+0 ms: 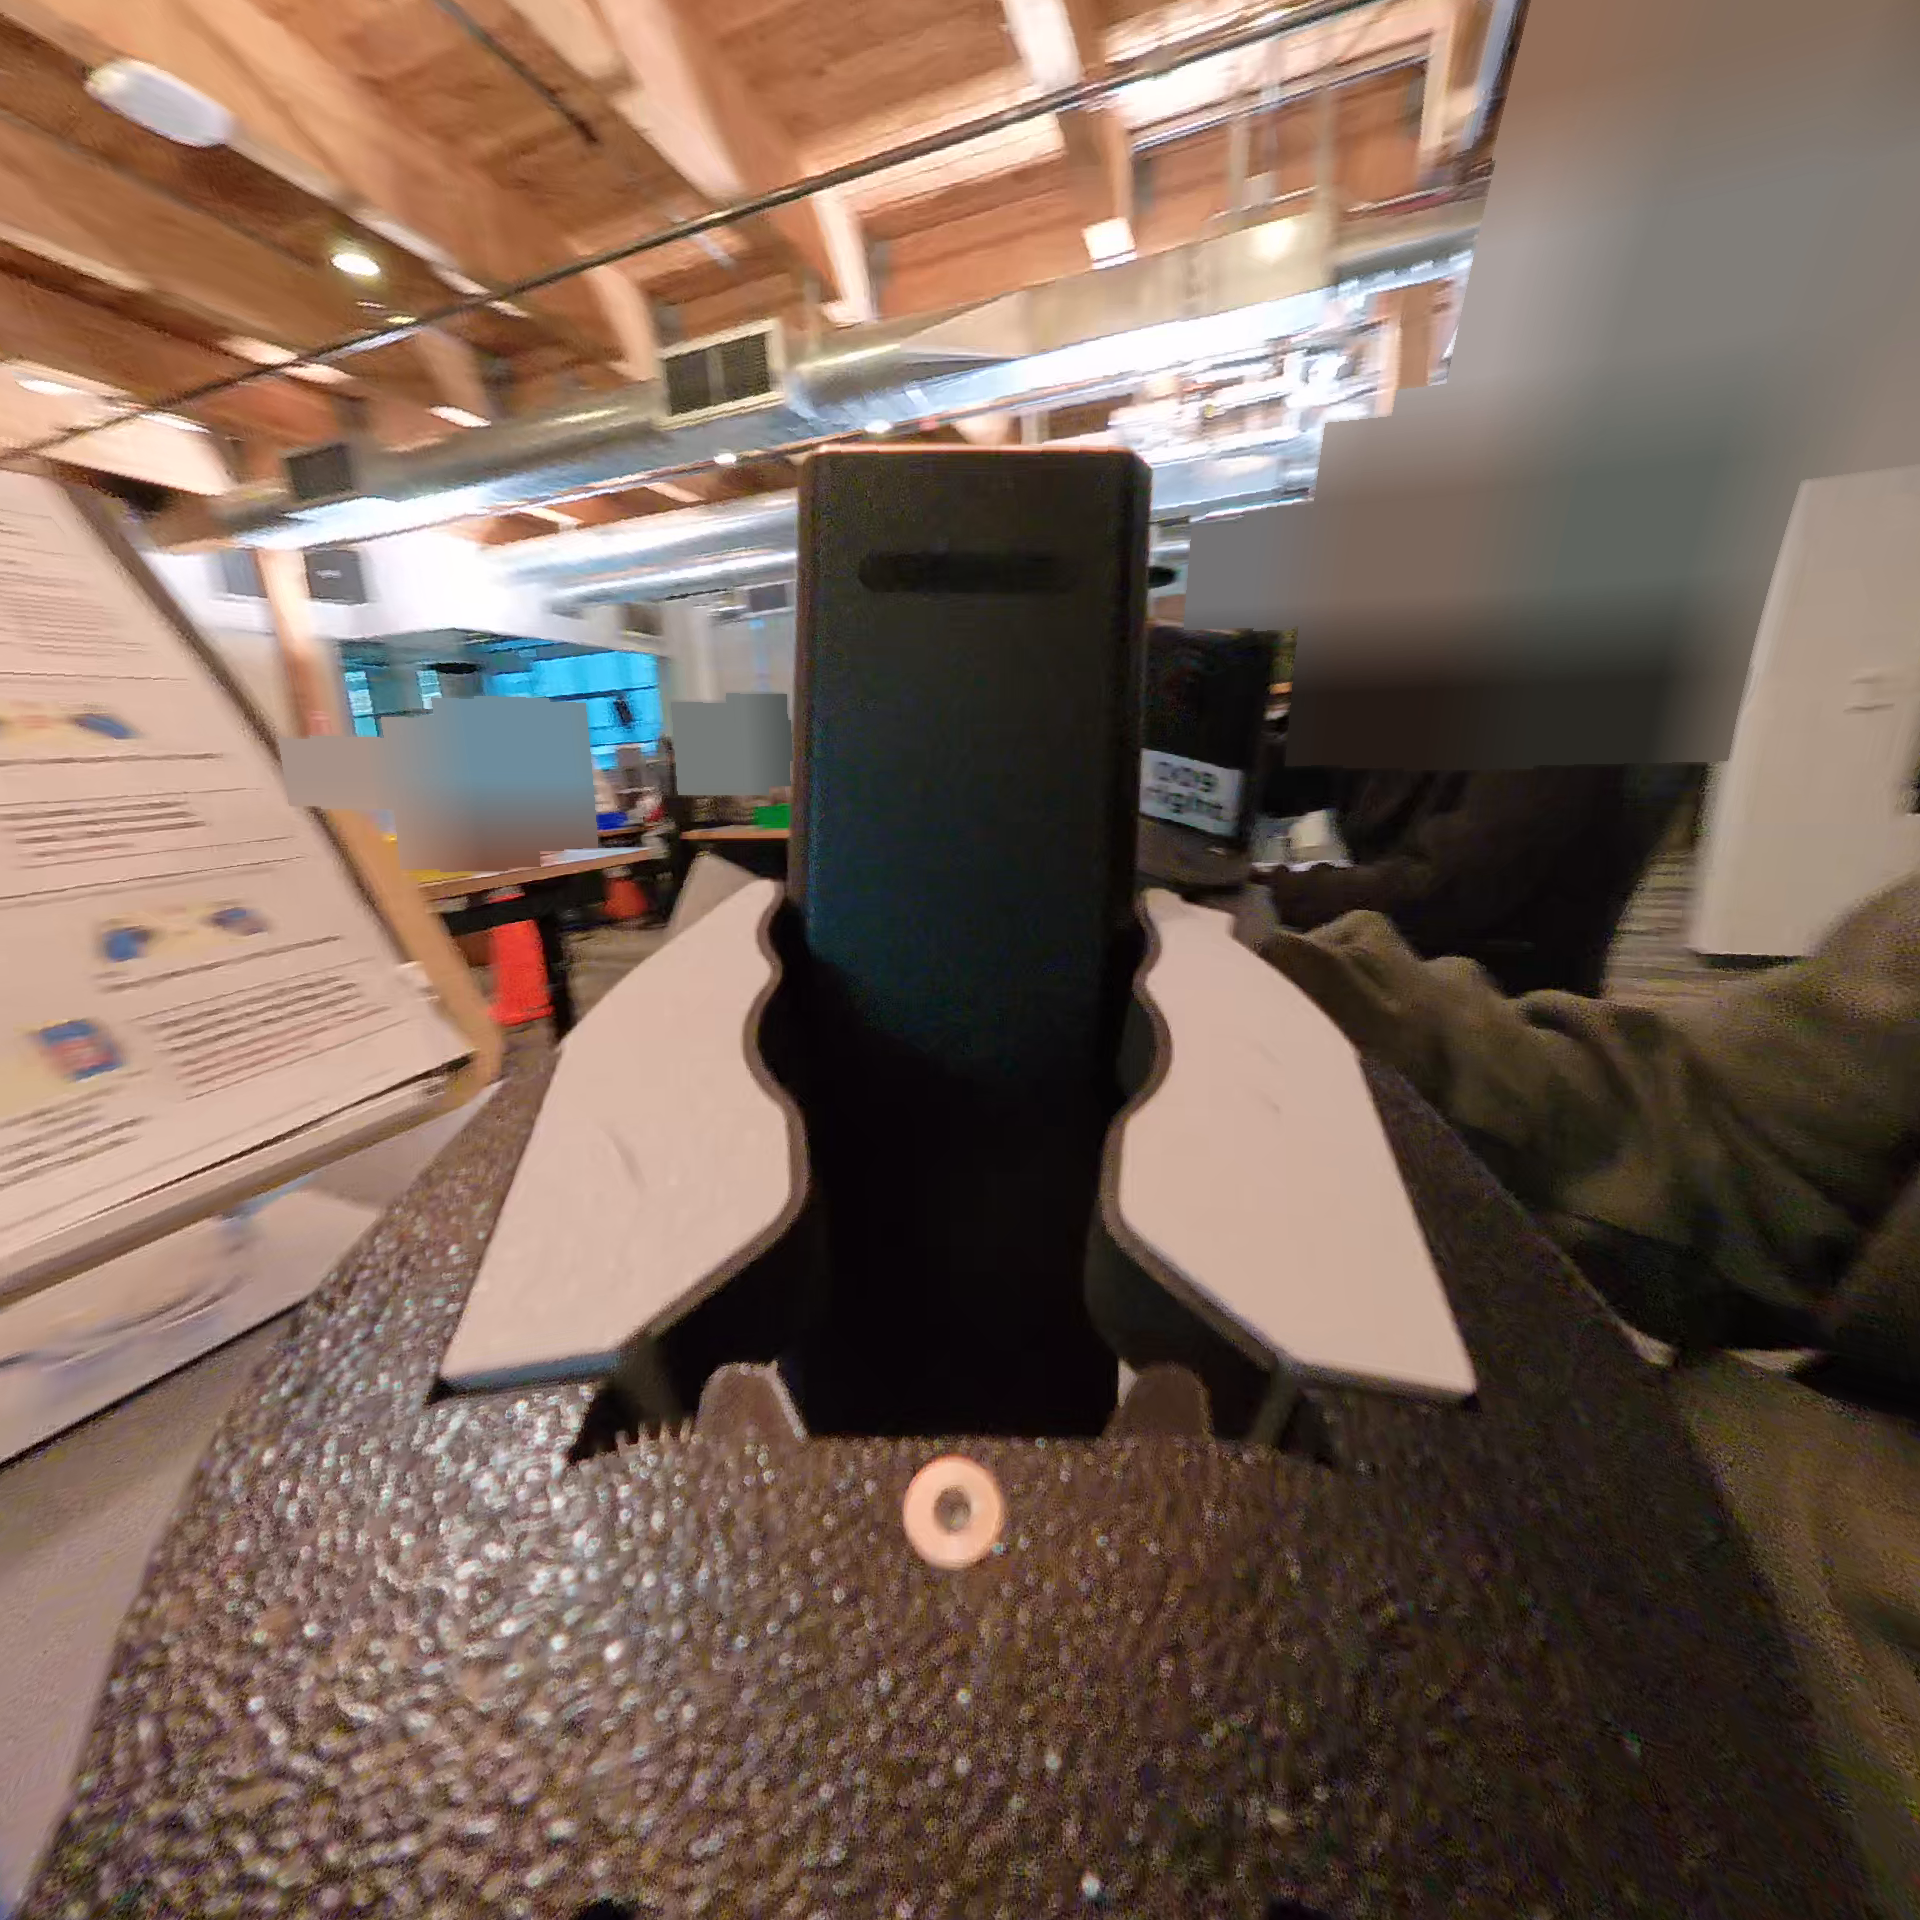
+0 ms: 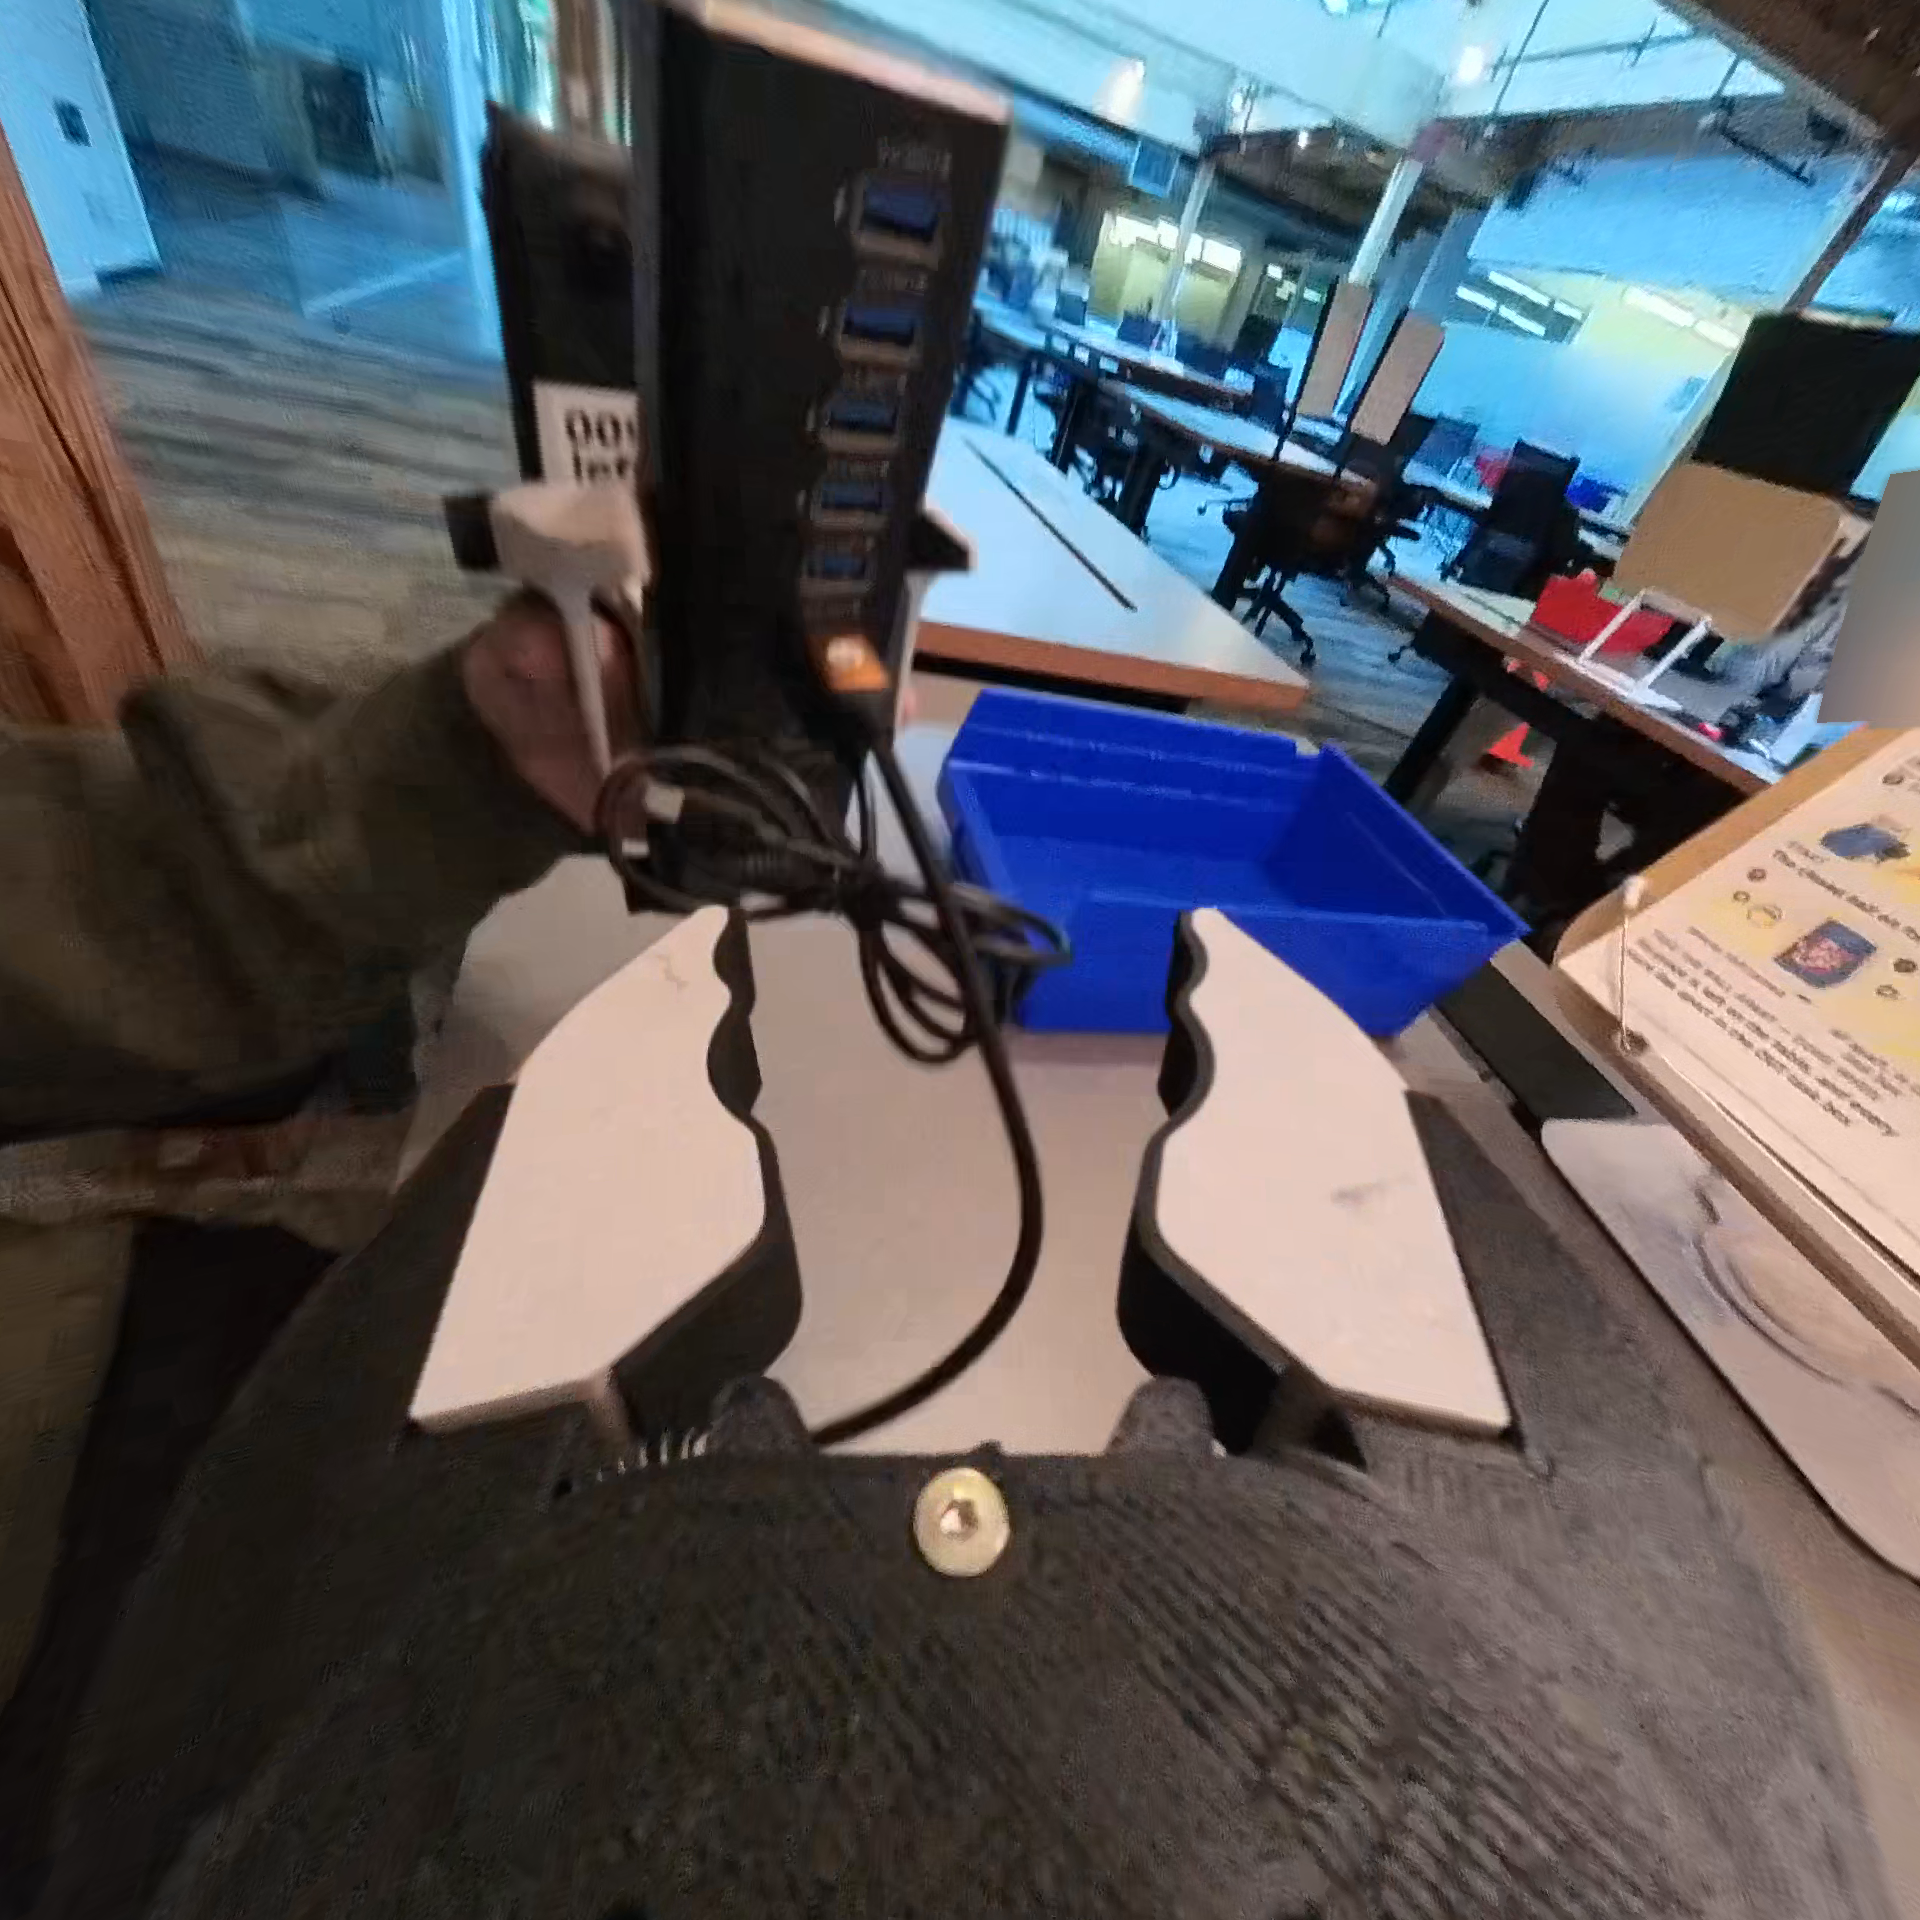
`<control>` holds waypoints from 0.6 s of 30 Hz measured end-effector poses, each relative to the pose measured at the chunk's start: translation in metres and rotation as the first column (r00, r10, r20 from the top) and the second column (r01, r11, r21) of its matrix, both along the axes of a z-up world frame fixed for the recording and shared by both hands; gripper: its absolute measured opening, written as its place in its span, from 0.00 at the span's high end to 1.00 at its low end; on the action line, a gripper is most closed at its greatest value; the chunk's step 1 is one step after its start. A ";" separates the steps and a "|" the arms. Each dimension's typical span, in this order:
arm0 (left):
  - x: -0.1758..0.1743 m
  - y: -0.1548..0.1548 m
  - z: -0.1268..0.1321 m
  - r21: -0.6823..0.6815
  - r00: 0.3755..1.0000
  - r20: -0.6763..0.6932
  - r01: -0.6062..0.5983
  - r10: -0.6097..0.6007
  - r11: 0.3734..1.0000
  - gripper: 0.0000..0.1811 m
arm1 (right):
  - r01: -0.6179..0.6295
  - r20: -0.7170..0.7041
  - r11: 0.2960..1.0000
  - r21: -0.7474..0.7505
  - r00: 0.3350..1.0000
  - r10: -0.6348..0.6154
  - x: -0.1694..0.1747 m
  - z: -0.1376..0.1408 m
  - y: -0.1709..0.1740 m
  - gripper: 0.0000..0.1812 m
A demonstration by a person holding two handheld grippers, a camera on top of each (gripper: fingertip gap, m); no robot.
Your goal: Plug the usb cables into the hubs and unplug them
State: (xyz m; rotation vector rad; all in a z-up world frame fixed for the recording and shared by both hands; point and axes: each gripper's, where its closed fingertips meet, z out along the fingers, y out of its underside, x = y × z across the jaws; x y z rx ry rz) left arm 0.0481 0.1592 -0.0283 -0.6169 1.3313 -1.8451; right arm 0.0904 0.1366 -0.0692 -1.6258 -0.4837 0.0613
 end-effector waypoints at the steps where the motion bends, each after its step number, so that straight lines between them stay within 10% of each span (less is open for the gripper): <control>1: -0.001 -0.005 -0.002 -0.002 0.999 0.009 0.045 -0.045 0.999 0.67 | -0.034 -0.013 0.999 0.021 0.999 0.034 -0.006 0.007 0.001 0.63; 10: -0.004 -0.035 -0.014 -0.018 0.964 0.077 0.256 -0.254 0.966 0.67 | -0.178 0.004 0.981 -0.078 0.984 0.179 -0.036 -0.003 -0.007 0.93; 18: 0.001 -0.043 -0.029 0.051 0.967 -0.002 0.256 -0.256 0.965 0.67 | -0.114 0.132 0.989 -0.099 0.983 0.126 -0.029 -0.008 -0.016 0.96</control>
